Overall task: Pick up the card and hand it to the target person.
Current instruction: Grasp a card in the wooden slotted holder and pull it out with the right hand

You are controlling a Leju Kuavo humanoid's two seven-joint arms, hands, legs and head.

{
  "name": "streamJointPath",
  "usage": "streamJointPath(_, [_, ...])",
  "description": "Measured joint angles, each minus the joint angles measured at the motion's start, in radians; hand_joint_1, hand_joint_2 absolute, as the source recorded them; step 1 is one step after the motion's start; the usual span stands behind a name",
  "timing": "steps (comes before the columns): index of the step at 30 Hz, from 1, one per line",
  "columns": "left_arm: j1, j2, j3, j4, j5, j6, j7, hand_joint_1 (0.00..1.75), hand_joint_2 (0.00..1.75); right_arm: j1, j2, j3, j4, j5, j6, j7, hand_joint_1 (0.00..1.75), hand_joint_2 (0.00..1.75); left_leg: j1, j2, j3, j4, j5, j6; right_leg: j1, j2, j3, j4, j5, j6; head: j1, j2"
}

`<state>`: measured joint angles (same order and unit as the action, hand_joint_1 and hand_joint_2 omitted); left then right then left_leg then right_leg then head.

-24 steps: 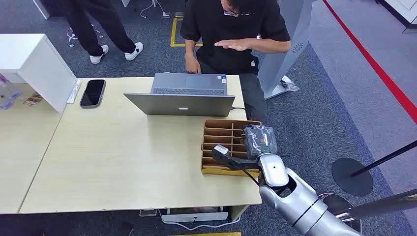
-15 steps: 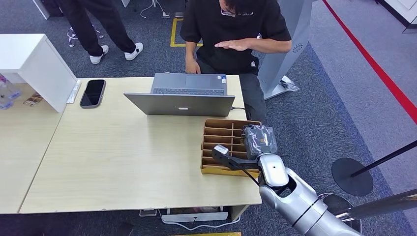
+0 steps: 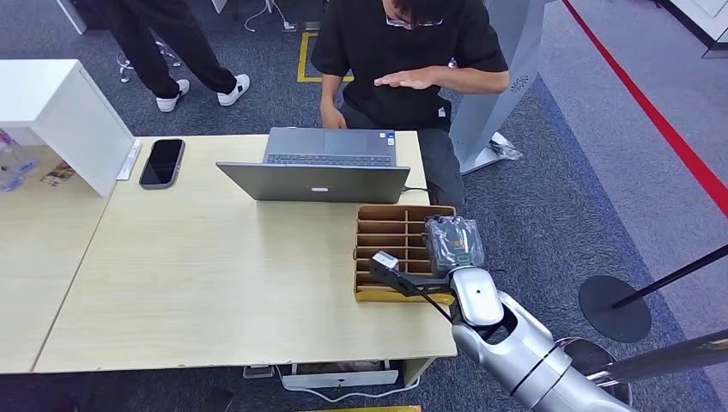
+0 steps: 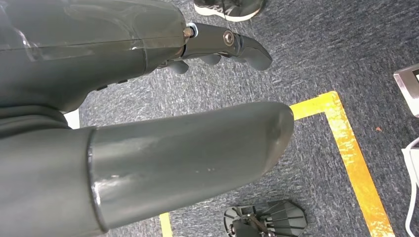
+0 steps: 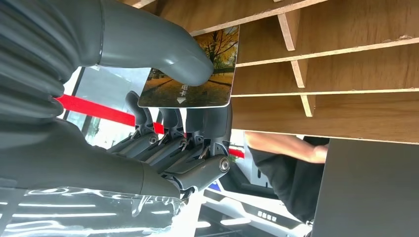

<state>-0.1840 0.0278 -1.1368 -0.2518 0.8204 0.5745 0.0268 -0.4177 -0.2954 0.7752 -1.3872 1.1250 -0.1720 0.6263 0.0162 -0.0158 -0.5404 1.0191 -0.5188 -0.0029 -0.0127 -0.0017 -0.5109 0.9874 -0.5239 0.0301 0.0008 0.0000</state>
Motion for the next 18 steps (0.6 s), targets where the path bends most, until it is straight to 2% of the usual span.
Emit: streamJointPath(18, [0.010,0.000,0.010,0.000,0.005,0.007,-0.009,0.00,0.00,-0.004,-0.027,-0.003,-0.111,0.058,0.009,0.005,1.30,1.75,0.000,0.000,0.000,0.000,0.000,0.000,0.000,0.000,0.000,0.000,0.000,0.000,0.000,0.000])
